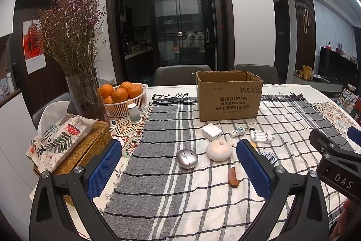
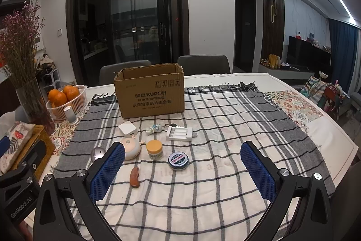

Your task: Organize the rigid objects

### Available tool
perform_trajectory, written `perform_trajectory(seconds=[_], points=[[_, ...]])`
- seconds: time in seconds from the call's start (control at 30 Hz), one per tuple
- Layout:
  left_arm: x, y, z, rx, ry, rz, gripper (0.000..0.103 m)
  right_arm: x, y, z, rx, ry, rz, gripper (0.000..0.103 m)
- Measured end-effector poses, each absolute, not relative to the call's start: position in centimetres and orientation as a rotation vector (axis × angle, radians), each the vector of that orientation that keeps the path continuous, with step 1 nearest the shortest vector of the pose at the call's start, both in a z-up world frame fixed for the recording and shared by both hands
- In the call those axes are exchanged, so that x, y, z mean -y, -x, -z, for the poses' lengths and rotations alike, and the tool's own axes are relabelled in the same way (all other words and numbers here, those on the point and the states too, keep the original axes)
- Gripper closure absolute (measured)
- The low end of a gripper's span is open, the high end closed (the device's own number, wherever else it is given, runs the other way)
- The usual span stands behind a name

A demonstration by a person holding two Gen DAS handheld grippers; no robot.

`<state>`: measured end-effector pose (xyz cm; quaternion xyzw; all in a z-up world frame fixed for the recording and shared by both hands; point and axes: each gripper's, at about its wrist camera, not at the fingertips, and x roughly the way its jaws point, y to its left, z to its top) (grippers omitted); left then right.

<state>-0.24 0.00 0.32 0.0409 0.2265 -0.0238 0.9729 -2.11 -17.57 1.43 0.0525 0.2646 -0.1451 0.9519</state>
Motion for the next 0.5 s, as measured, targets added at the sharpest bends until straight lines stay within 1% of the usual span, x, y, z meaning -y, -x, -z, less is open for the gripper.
perform_trajectory(seconds=[0.5], points=[[0.13, 0.13, -0.17, -0.464, -0.078, 0.053, 0.000, 17.57, 2.07, -1.32, -0.538, -0.106, 0.295, 0.000]])
